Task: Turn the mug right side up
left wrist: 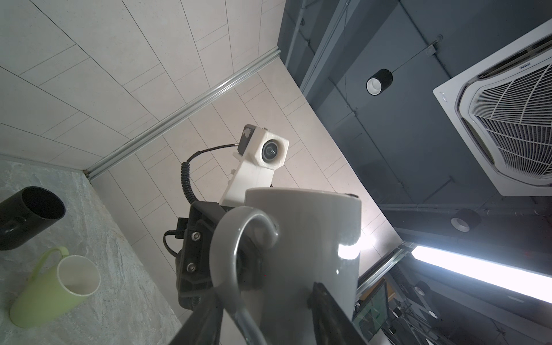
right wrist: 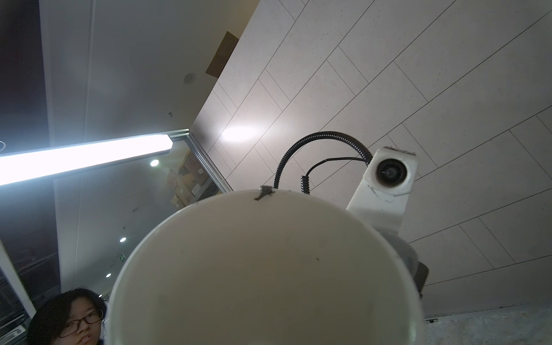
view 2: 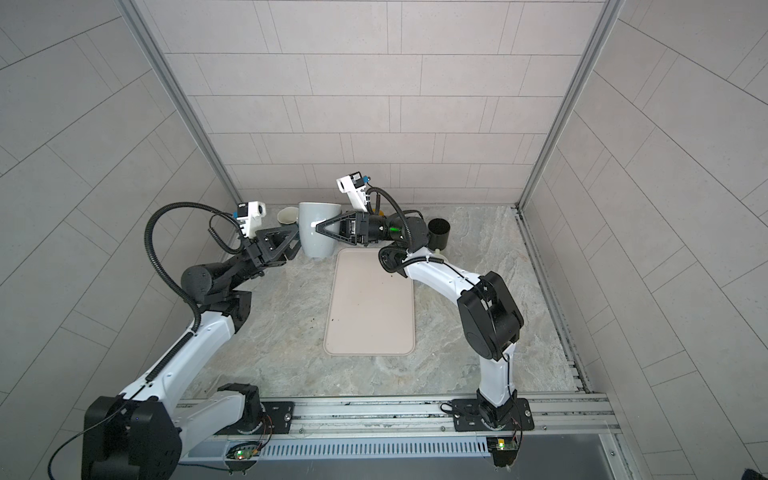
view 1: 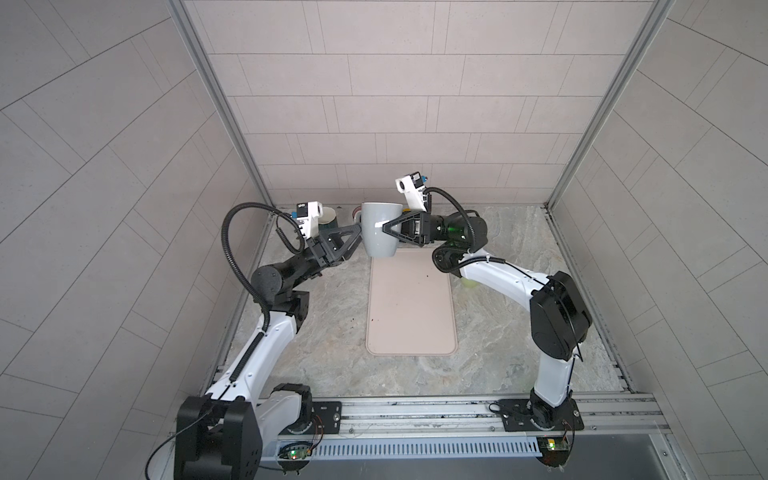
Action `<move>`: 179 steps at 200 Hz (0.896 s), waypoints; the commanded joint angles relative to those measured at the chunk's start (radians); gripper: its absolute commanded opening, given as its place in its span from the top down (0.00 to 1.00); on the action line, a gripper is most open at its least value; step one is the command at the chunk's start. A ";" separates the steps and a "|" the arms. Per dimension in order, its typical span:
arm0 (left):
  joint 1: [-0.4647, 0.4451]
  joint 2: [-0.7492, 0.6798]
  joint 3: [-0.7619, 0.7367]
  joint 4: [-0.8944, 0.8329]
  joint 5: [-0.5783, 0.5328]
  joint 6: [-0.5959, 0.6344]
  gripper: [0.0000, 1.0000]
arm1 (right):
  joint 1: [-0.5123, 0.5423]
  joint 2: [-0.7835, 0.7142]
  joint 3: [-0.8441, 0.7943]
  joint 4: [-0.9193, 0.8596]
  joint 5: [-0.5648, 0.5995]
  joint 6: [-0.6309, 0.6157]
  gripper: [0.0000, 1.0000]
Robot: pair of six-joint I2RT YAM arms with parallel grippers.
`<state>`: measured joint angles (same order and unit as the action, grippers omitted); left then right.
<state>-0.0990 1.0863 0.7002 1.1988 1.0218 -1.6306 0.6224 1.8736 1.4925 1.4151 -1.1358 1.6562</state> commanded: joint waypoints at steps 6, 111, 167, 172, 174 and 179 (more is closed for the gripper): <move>-0.010 -0.034 0.008 0.127 -0.004 0.011 0.51 | -0.021 0.023 -0.016 0.010 0.031 0.037 1.00; -0.012 -0.015 0.002 0.126 -0.009 0.015 0.58 | -0.003 0.027 -0.018 0.011 -0.019 0.043 1.00; -0.012 0.013 -0.007 0.125 0.010 0.014 0.58 | 0.017 0.017 -0.012 0.011 -0.062 0.046 1.00; -0.012 0.014 -0.008 0.125 0.013 0.014 0.58 | 0.018 0.015 -0.012 0.010 -0.064 0.047 1.00; -0.012 0.015 -0.008 0.125 0.014 0.014 0.58 | 0.019 0.015 -0.012 0.010 -0.065 0.047 1.00; -0.012 0.019 -0.011 0.125 0.016 0.014 0.58 | 0.017 0.015 -0.012 0.010 -0.067 0.047 1.00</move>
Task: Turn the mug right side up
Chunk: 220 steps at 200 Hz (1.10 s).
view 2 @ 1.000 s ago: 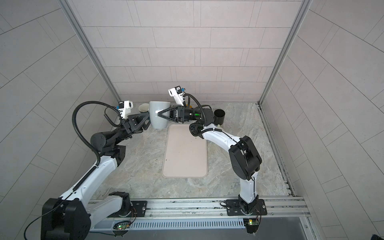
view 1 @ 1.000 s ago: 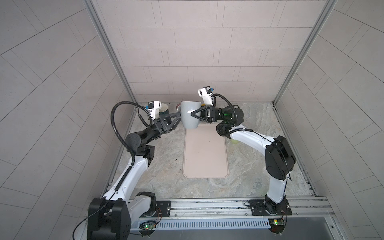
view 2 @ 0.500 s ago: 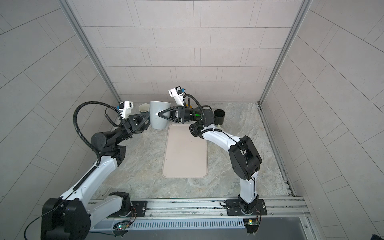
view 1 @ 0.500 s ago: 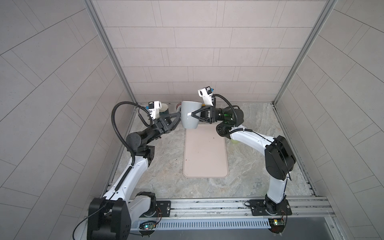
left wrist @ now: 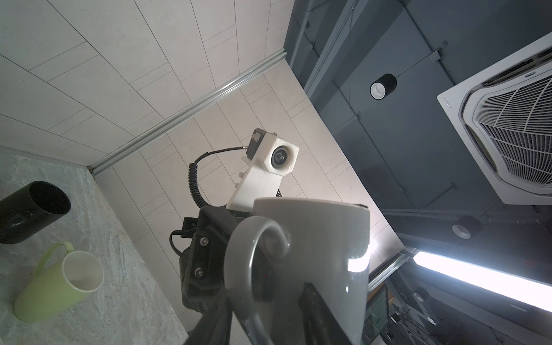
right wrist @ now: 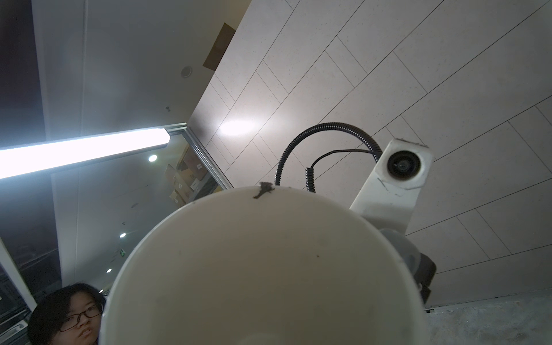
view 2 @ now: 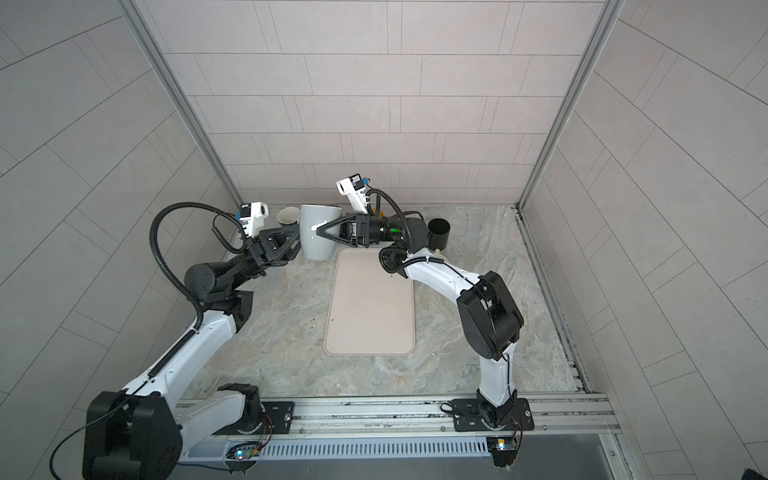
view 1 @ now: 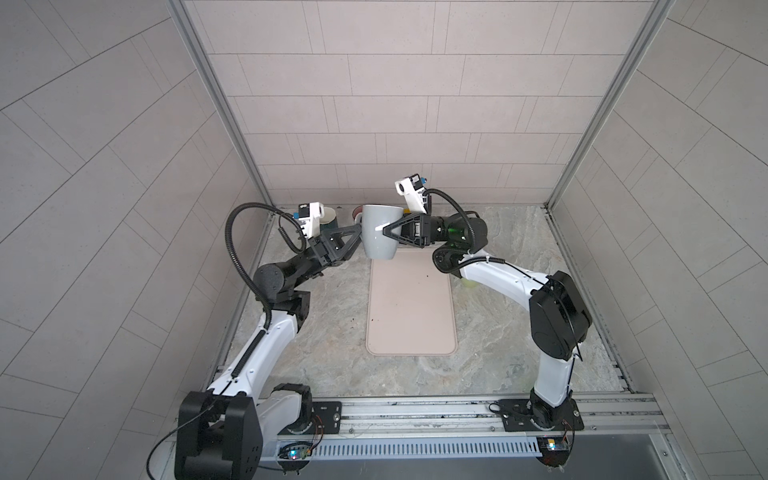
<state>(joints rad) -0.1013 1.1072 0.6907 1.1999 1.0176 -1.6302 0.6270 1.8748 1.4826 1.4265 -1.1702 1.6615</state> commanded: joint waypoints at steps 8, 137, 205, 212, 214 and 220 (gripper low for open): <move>-0.009 0.001 -0.003 0.124 0.025 0.015 0.58 | 0.013 0.014 -0.002 0.000 -0.031 0.041 1.00; -0.010 0.004 -0.036 0.122 0.049 0.026 0.74 | 0.016 0.033 -0.002 0.000 -0.029 0.061 1.00; -0.011 -0.013 -0.039 0.122 0.047 0.031 1.00 | 0.010 0.038 -0.007 -0.001 -0.027 0.067 1.00; -0.010 -0.018 -0.039 0.122 0.045 0.032 1.00 | 0.007 0.038 -0.009 -0.001 -0.025 0.069 1.00; -0.009 -0.018 -0.040 0.122 0.045 0.031 1.00 | 0.007 0.039 -0.009 -0.001 -0.025 0.070 1.00; -0.011 -0.020 -0.039 0.122 0.045 0.031 1.00 | 0.005 0.038 -0.011 -0.001 -0.026 0.070 1.00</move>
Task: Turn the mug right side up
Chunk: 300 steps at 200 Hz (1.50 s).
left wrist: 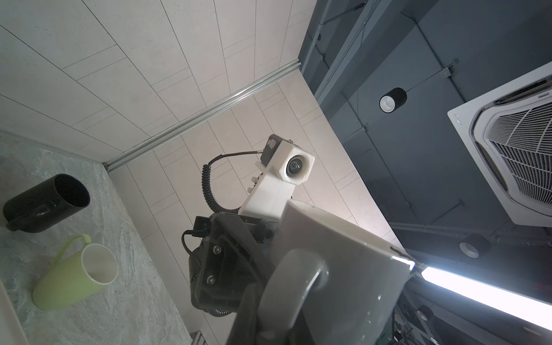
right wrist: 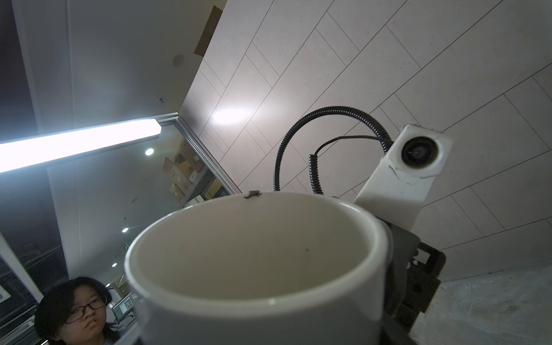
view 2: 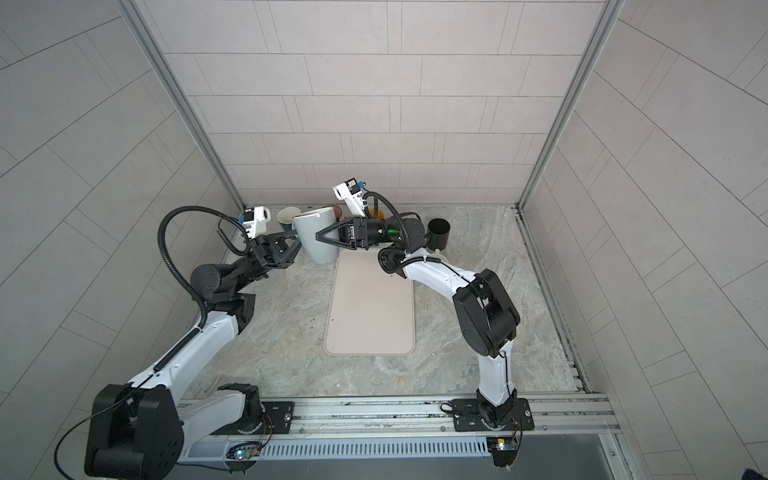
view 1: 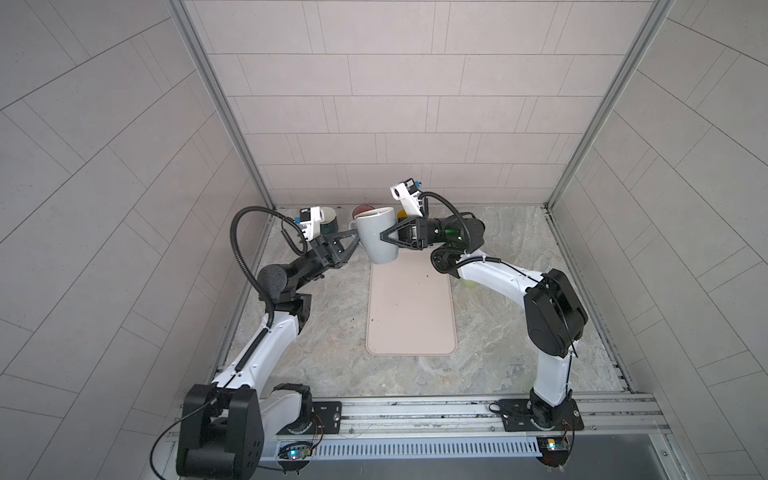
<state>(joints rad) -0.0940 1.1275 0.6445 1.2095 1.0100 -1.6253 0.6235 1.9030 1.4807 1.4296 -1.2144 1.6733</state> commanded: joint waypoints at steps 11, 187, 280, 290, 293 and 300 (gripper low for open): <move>-0.018 -0.046 0.008 0.112 0.052 0.028 1.00 | 0.003 0.008 -0.016 -0.005 0.024 0.059 1.00; -0.016 -0.048 0.033 0.109 0.027 0.016 1.00 | -0.088 -0.025 -0.152 -0.004 0.026 0.048 0.59; -0.015 -0.029 0.044 0.110 0.032 0.014 1.00 | -0.111 -0.023 -0.203 -0.003 0.012 0.042 0.45; -0.016 -0.026 0.044 0.110 0.033 0.014 1.00 | -0.115 -0.025 -0.213 -0.003 0.012 0.041 0.43; -0.016 -0.025 0.044 0.110 0.033 0.015 1.00 | -0.117 -0.025 -0.215 -0.003 0.011 0.040 0.43; -0.015 -0.022 0.043 0.110 0.033 0.017 1.00 | -0.119 -0.025 -0.221 -0.004 0.008 0.039 0.42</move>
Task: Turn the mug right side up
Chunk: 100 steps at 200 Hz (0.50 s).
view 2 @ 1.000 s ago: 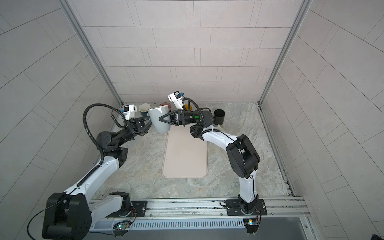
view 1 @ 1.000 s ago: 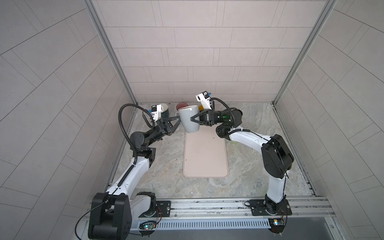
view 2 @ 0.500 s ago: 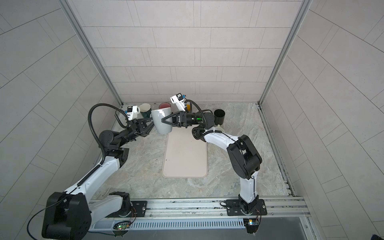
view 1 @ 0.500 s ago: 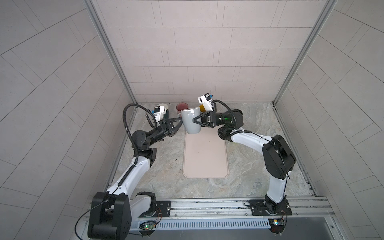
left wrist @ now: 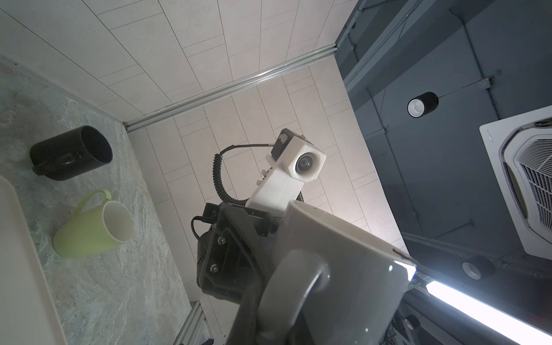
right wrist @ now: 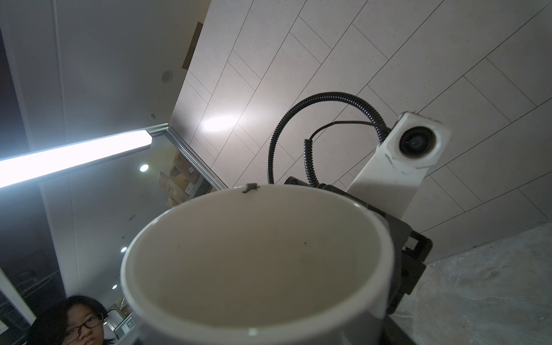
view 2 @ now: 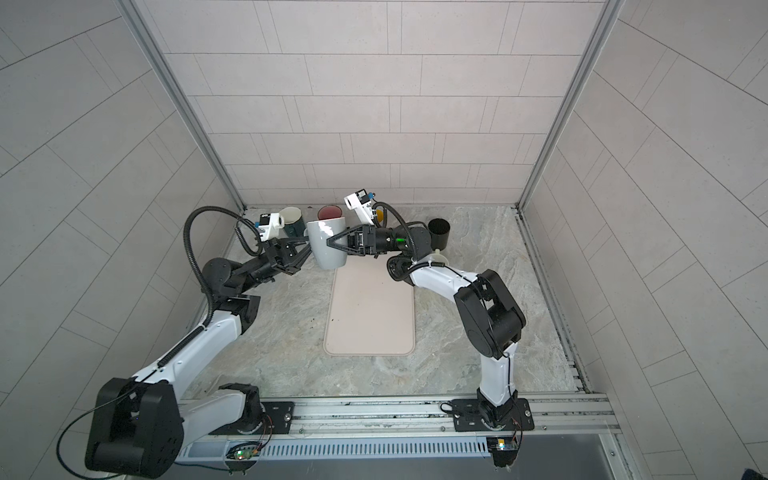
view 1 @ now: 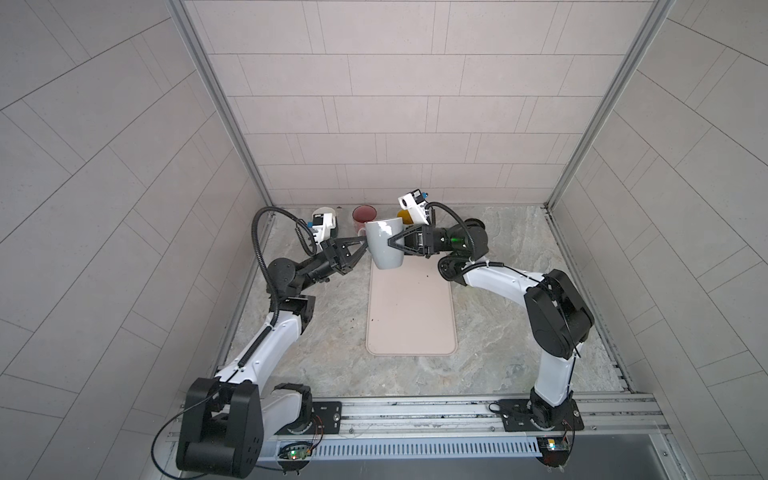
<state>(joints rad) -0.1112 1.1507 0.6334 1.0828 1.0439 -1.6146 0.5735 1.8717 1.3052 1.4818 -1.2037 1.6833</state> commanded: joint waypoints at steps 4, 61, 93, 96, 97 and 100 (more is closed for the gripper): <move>0.002 -0.044 0.054 0.238 -0.001 0.006 1.00 | -0.071 0.006 -0.049 -0.056 -0.003 0.029 0.42; 0.002 -0.034 0.052 0.237 -0.002 0.008 1.00 | -0.090 0.015 -0.103 -0.056 -0.005 0.024 0.38; 0.002 -0.029 0.052 0.238 -0.001 0.006 1.00 | -0.107 0.022 -0.128 -0.055 -0.006 0.024 0.37; 0.002 -0.029 0.052 0.238 -0.002 0.007 1.00 | -0.110 0.023 -0.130 -0.055 -0.005 0.023 0.37; 0.001 -0.029 0.052 0.238 -0.001 0.006 1.00 | -0.110 0.023 -0.132 -0.056 -0.005 0.023 0.37; 0.002 -0.028 0.052 0.237 -0.001 0.007 1.00 | -0.111 0.023 -0.135 -0.056 -0.005 0.022 0.37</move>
<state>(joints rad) -0.1173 1.1748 0.6334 1.0359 1.0557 -1.5955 0.5430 1.8656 1.2266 1.5047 -1.1995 1.6836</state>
